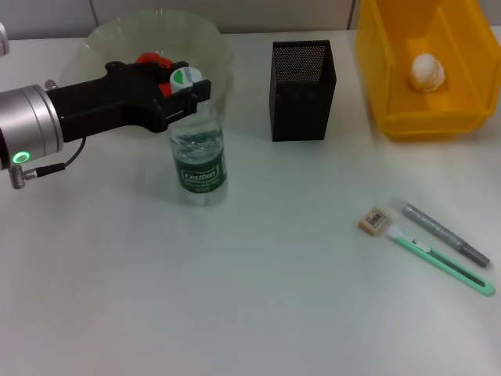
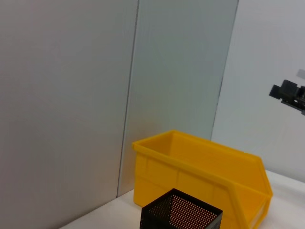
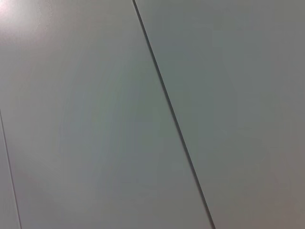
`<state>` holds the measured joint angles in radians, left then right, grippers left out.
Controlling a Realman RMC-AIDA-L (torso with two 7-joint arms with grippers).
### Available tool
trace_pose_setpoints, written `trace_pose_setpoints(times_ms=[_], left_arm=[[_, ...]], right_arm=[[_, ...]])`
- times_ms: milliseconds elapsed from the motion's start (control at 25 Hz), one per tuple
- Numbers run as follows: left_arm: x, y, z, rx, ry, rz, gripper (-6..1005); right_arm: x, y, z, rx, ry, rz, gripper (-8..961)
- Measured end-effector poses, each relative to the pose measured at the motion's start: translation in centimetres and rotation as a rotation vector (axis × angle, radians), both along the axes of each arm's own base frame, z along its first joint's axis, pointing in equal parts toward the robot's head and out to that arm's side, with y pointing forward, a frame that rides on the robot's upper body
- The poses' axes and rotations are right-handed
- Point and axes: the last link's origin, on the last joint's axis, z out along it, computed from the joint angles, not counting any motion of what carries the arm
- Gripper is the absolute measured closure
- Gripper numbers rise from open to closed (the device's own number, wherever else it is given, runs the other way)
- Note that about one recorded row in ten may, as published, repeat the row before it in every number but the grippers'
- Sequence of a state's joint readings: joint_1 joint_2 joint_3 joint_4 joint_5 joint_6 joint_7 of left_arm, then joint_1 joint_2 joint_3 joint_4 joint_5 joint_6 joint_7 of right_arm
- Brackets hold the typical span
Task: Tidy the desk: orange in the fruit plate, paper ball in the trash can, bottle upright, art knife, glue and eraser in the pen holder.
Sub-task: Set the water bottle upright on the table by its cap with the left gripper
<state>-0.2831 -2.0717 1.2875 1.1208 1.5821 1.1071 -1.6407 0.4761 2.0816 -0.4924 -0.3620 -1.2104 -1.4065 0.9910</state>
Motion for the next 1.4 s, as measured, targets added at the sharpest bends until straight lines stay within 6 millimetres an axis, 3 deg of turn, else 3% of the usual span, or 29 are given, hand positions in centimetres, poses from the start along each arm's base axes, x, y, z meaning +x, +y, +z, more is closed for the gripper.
trace_pose_setpoints(times_ms=[960,1200,1400], left_arm=[[-0.7,-1.1,-0.2,0.087,0.008,-0.121,568],[-0.6,-1.0,-0.2,0.087,0.012,-0.124,528],[0.4,-1.3,0.5,0.086,-0.028,-0.169,533]], right_arm=[[0.3,-0.5,-0.1,-0.004,0.013,0.0,372],[0.5,-0.9,-0.1,-0.005,0.017,-0.005,373],[0.6,-1.2,-0.3,-0.011,0.03,0.001,373]])
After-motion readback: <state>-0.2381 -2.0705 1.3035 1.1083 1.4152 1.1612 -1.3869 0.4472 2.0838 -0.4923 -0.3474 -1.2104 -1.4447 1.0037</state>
